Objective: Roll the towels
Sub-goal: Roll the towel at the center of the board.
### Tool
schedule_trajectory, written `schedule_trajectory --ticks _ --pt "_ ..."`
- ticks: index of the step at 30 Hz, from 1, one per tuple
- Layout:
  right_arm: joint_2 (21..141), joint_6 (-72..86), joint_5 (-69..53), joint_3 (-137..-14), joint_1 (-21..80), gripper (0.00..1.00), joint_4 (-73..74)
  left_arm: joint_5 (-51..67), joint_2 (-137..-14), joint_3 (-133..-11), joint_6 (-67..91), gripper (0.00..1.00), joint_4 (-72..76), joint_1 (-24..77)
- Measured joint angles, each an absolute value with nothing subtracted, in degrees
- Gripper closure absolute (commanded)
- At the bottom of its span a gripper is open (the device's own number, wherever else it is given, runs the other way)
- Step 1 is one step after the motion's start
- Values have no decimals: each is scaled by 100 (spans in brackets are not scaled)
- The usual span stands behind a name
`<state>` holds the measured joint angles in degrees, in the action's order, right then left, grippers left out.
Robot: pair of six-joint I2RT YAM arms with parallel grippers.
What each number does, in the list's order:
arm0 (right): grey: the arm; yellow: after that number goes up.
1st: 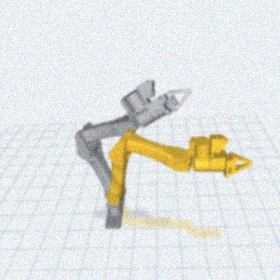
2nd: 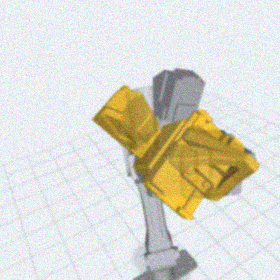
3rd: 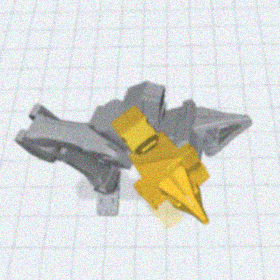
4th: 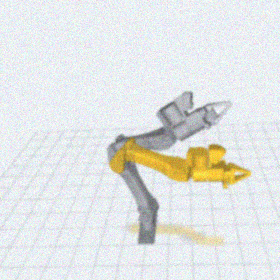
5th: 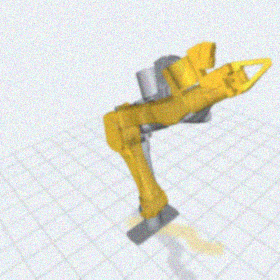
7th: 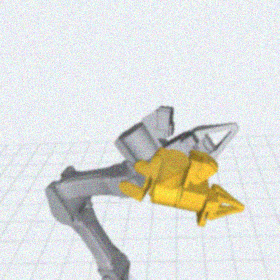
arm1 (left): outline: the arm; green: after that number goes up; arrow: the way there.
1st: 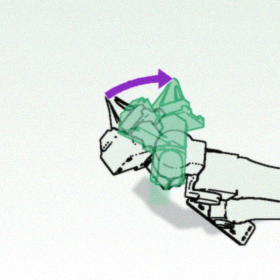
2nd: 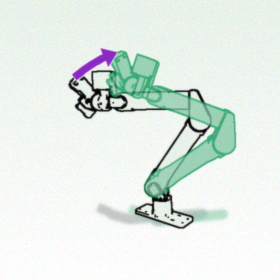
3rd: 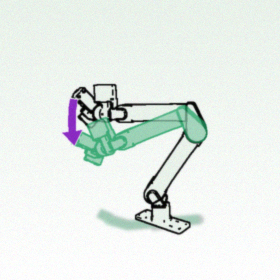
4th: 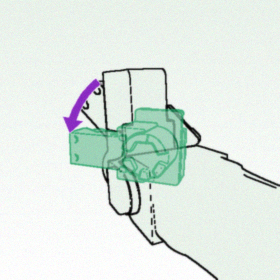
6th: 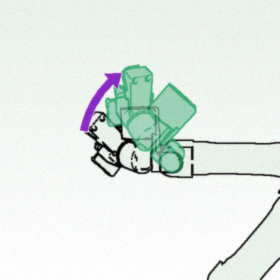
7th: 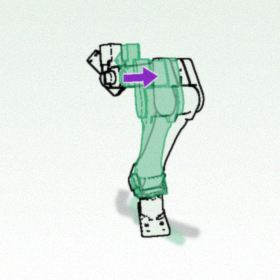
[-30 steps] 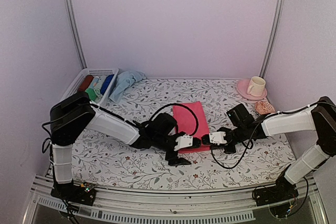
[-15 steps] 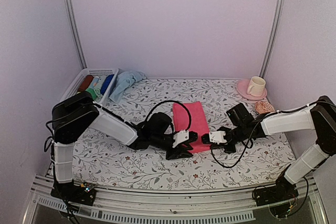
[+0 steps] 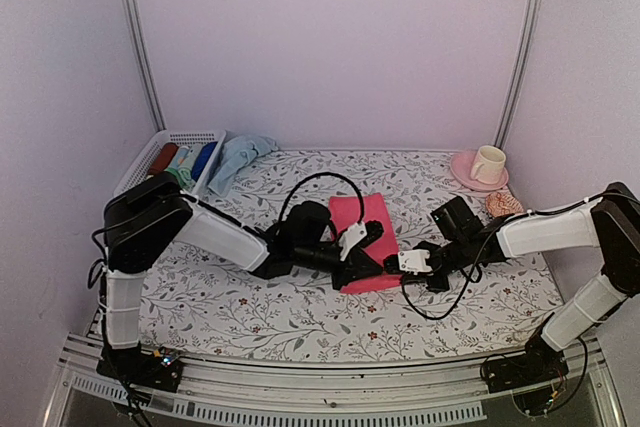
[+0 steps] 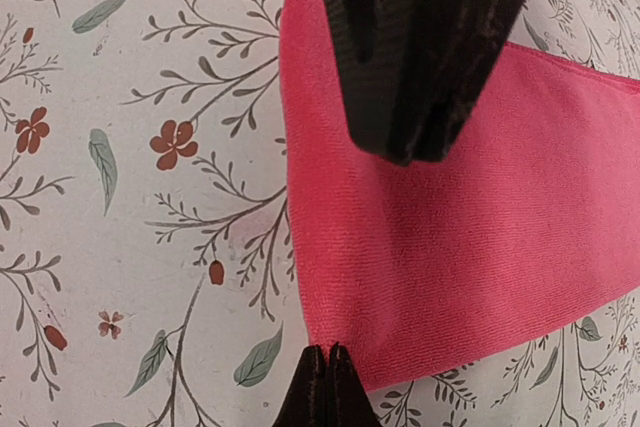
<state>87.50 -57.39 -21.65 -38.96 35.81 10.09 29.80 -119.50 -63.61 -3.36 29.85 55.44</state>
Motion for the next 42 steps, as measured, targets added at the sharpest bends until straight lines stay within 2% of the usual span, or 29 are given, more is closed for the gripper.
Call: schedule_trajectory --ticks 12,20,21,25,28,32,35,42 --pt "8753 -5734 -2167 -3903 3581 98 1013 2956 -12827 -6838 189 100 2921 5546" --pt "8794 -5734 -2169 -3905 3581 98 1015 2936 -12873 -6914 174 100 2818 5566" --pt "8801 -5734 -2169 -3905 3581 98 1017 2923 -12851 -6871 174 97 2845 5564" --pt "8825 -5736 -2204 -3907 3581 98 1044 2836 -12564 -6473 145 69 2936 5548" --pt "8838 -5739 -2263 -3981 3570 98 1190 2705 -12143 -6163 51 58 2862 5507" --pt "8853 -5739 -2364 -4189 3553 98 1461 2477 -11371 -5922 -368 49 2694 5454" --pt "8858 -5739 -2502 -4366 3542 98 1712 2416 -10768 -5701 -834 48 2694 5452" --pt "8960 -5655 -2766 -4746 3444 98 2228 2231 -10604 -5382 -1754 42 2270 5524"
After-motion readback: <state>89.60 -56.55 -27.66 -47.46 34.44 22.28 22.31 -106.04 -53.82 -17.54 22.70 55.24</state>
